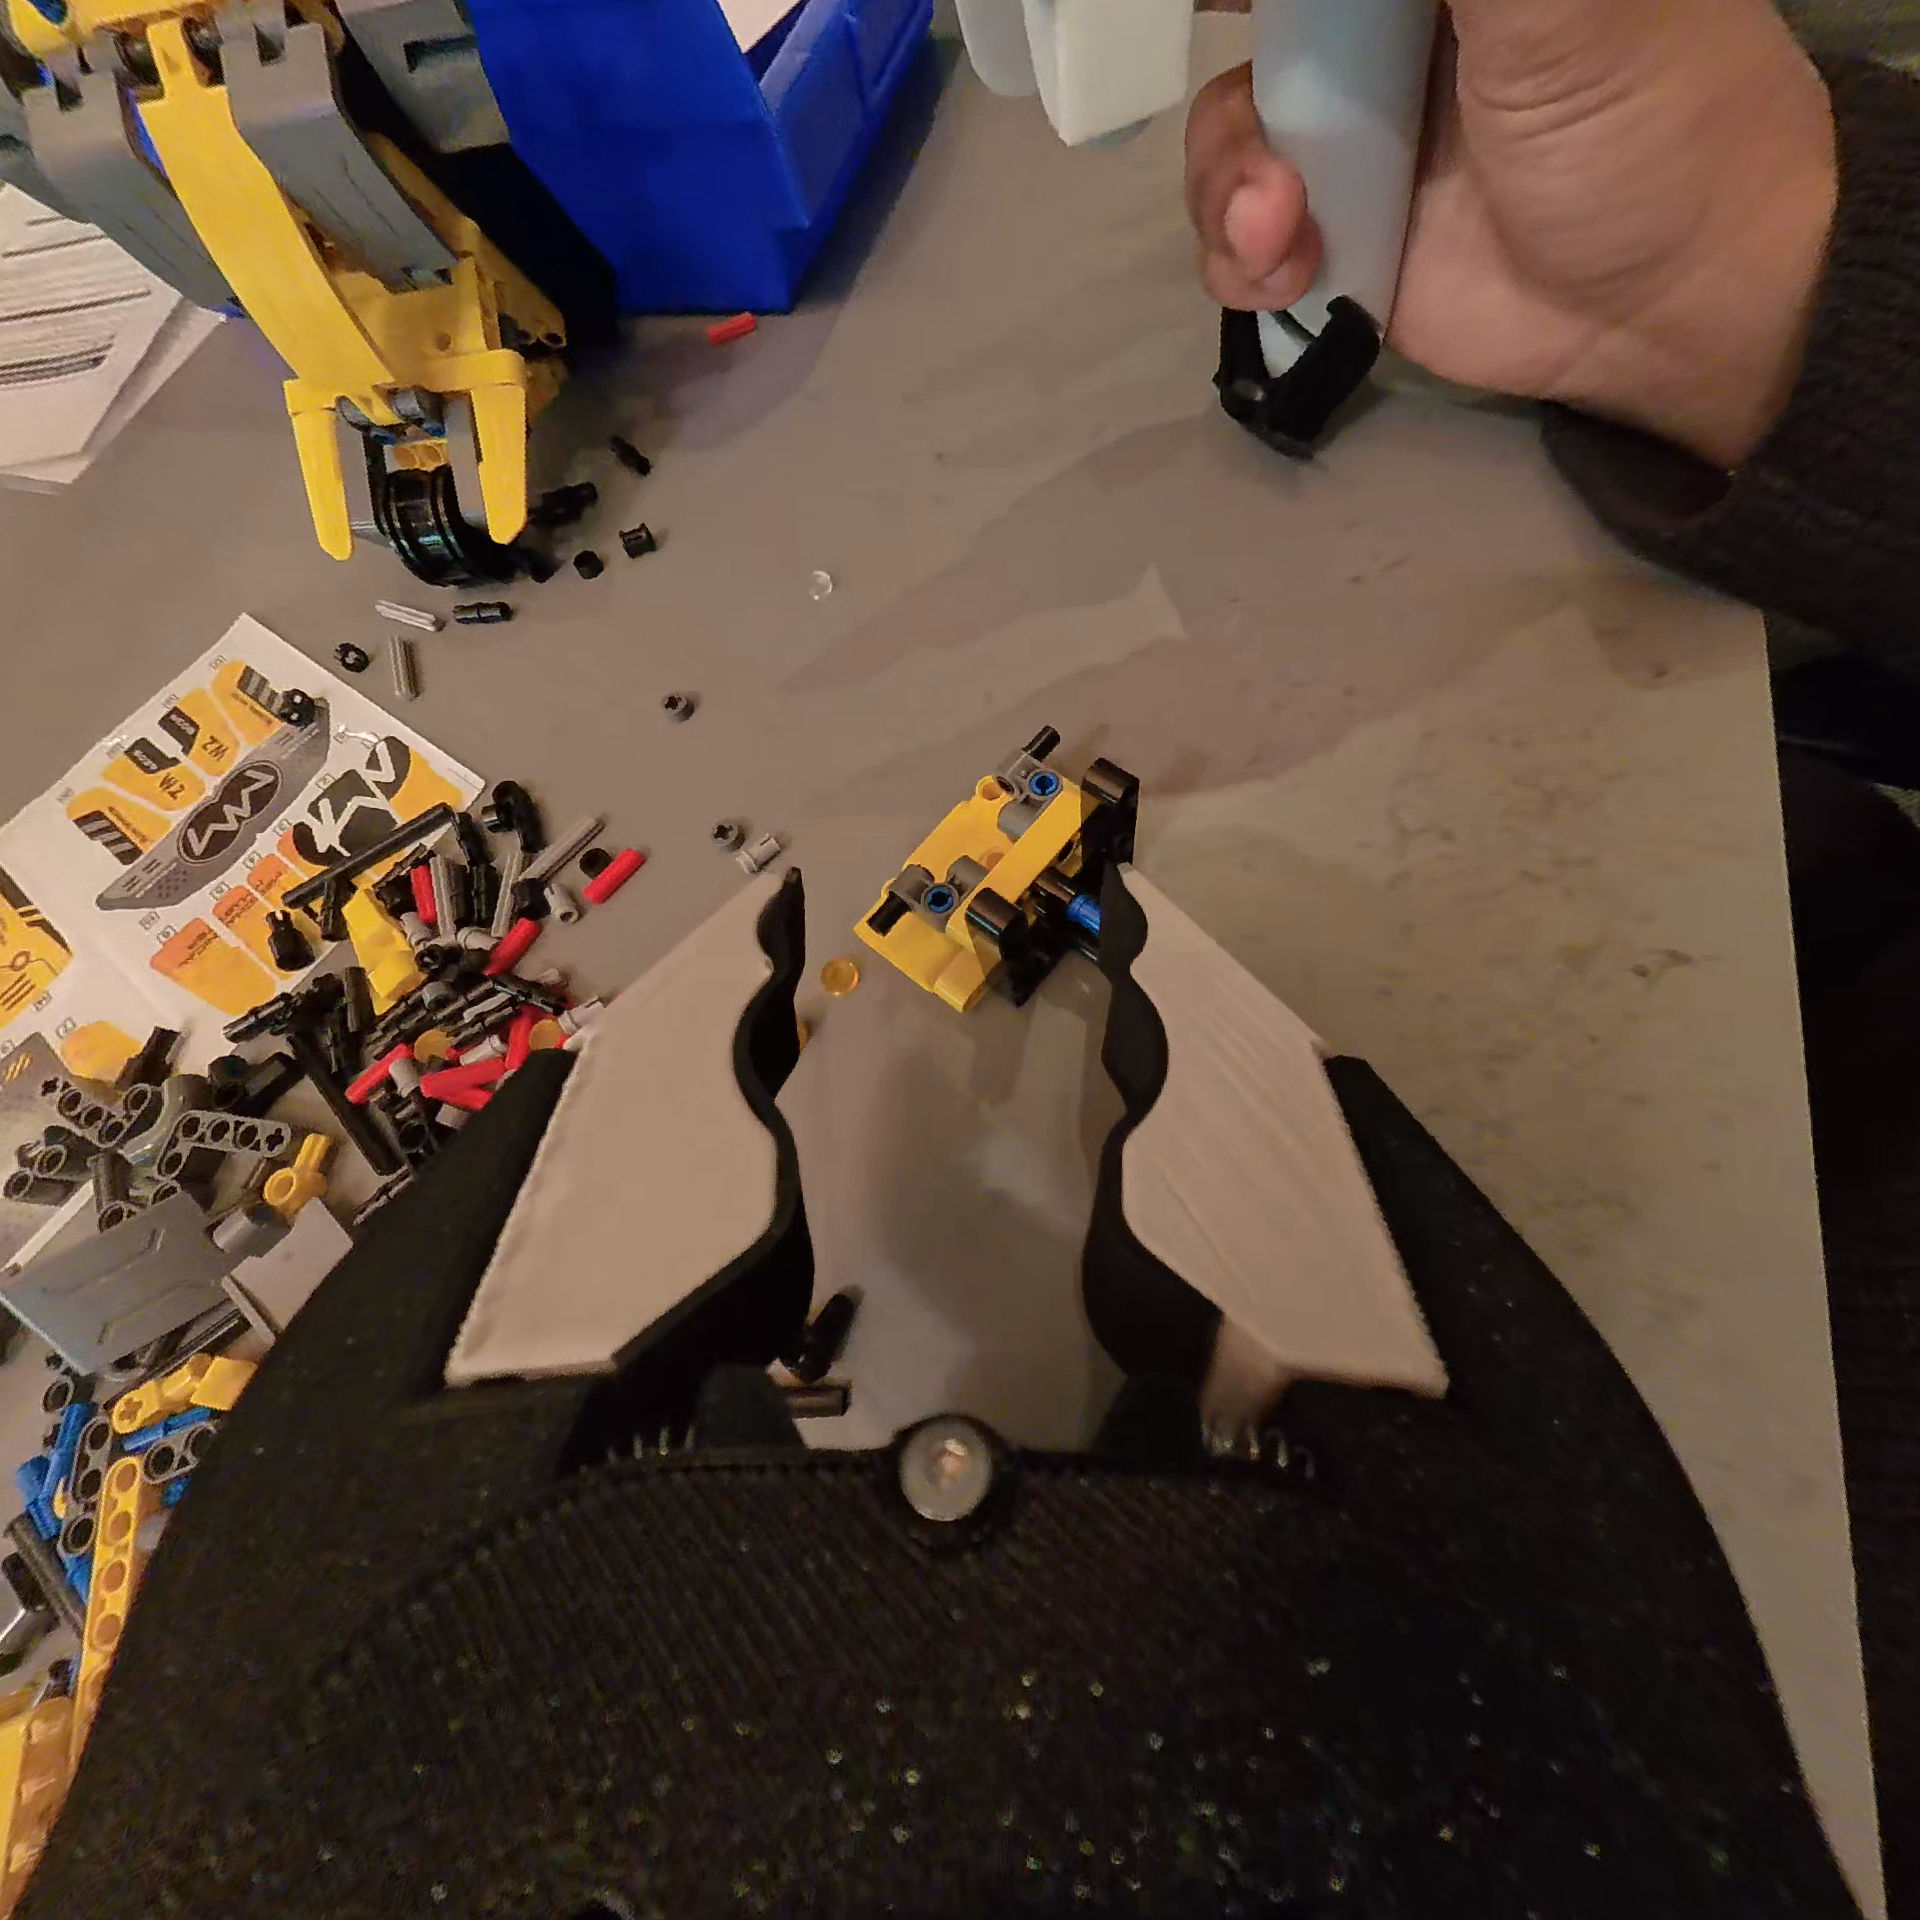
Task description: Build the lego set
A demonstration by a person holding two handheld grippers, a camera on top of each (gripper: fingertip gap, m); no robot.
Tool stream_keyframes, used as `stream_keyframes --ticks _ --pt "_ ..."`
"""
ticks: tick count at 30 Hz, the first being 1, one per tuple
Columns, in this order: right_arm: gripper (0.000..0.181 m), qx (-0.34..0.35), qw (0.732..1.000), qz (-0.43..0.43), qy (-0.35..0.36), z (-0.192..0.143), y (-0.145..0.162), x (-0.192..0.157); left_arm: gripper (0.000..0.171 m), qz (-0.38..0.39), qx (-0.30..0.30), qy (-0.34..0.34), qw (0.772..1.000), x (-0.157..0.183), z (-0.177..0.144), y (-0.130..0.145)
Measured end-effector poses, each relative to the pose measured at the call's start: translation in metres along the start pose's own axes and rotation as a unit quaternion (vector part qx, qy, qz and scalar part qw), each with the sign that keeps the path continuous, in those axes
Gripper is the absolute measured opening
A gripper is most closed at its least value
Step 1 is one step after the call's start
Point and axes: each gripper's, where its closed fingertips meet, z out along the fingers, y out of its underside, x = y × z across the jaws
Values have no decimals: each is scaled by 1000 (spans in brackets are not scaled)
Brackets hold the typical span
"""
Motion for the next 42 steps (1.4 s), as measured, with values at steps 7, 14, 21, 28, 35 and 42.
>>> stream_keyframes --ticks 7,14,21,28,35,42 --pt "29 -7 1000 -9 1 1 3 -1 55 9 -15 6 1000 3 3 4" --pt "29 -8 1000 -1 -3 2 4 -1 54 14 -15 4 1000 4 3 4" --pt "30 -8 1000 -1 -3 2 4 -1 56 8 -14 0 1000 2 3 4" --pt "30 -9 1000 -2 -4 2 4 -2 57 0 -15 -1 1000 0 3 4" --pt "31 -9 1000 -1 -6 2 4 -2 58 -14 -16 -11 1000 -8 -1 7" --pt "31 -10 1000 -1 -7 2 4 -3 58 -38 -7 -31 999 -19 -5 7"
